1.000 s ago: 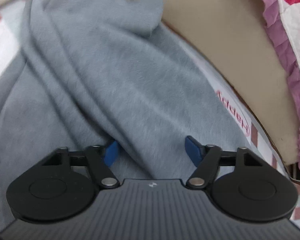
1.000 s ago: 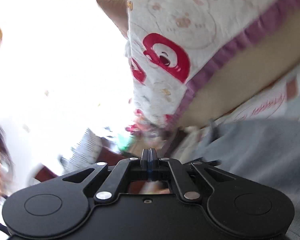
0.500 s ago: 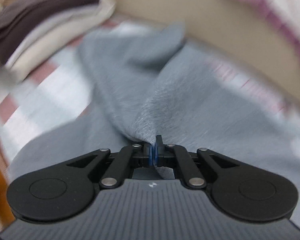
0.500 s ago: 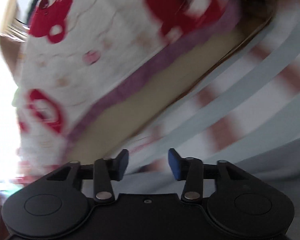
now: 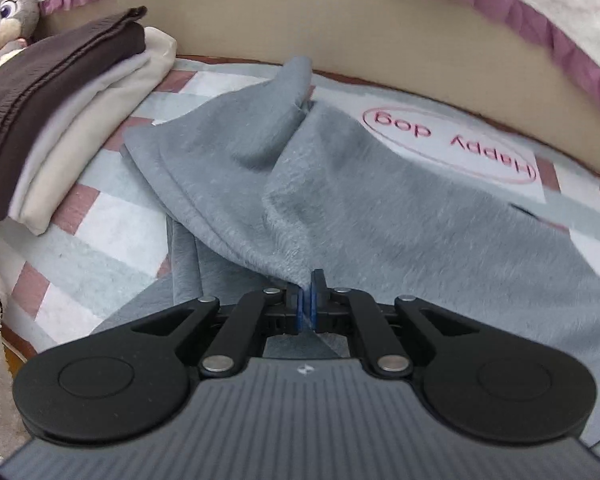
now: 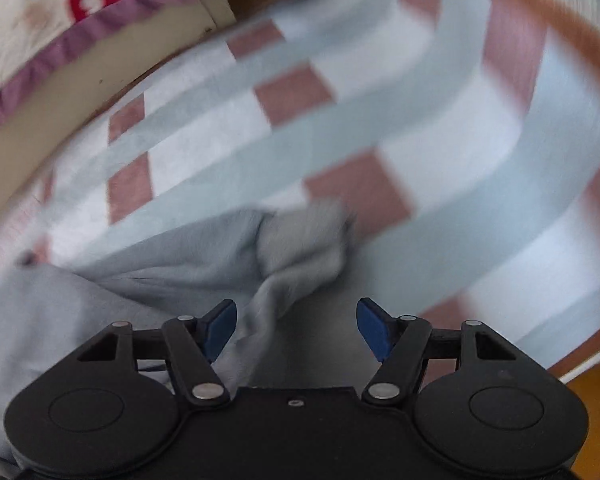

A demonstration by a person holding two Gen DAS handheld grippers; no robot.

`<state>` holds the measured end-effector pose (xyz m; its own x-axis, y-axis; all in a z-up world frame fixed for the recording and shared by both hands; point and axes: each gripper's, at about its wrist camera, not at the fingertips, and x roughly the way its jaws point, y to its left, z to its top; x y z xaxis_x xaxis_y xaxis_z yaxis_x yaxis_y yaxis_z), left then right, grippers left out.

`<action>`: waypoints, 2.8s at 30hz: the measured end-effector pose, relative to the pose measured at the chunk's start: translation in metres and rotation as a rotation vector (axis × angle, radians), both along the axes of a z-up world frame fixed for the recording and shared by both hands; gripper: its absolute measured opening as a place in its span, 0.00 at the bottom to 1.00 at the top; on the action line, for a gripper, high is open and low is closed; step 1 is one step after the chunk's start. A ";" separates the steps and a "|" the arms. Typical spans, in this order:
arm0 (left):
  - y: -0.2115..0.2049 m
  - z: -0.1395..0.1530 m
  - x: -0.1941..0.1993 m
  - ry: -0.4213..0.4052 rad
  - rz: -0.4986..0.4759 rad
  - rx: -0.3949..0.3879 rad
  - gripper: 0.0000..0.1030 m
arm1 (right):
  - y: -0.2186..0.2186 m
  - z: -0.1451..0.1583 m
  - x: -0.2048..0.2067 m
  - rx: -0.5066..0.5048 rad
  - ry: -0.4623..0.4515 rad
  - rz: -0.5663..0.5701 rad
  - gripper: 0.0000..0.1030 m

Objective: Fold clothes

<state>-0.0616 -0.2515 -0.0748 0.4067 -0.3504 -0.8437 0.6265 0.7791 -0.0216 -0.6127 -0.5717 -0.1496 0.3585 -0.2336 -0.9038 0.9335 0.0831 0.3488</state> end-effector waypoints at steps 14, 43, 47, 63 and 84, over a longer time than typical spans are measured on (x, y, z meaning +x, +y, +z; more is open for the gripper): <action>0.008 -0.029 -0.001 0.026 0.035 0.007 0.02 | -0.040 -0.004 0.017 -0.160 -0.338 0.072 0.07; -0.034 -0.006 0.046 -0.013 -0.126 -0.159 0.56 | -0.104 0.046 0.137 -0.553 0.120 -0.241 0.10; -0.073 -0.038 0.086 -0.048 -0.025 -0.047 0.56 | -0.103 0.047 0.121 -0.556 -0.067 -0.221 0.10; -0.106 -0.071 0.174 -0.113 0.001 0.134 0.04 | -0.112 0.031 0.124 -0.559 -0.145 -0.243 0.09; -0.090 -0.015 0.229 -0.283 0.106 -0.119 0.56 | -0.142 0.025 0.152 -0.541 0.149 -0.225 0.49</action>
<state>0.1674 -0.3414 -0.0899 0.6592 -0.3826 -0.6474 0.5358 0.8431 0.0473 -0.4603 -0.7137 -0.1247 0.1258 -0.7299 -0.6718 0.9843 0.0072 0.1765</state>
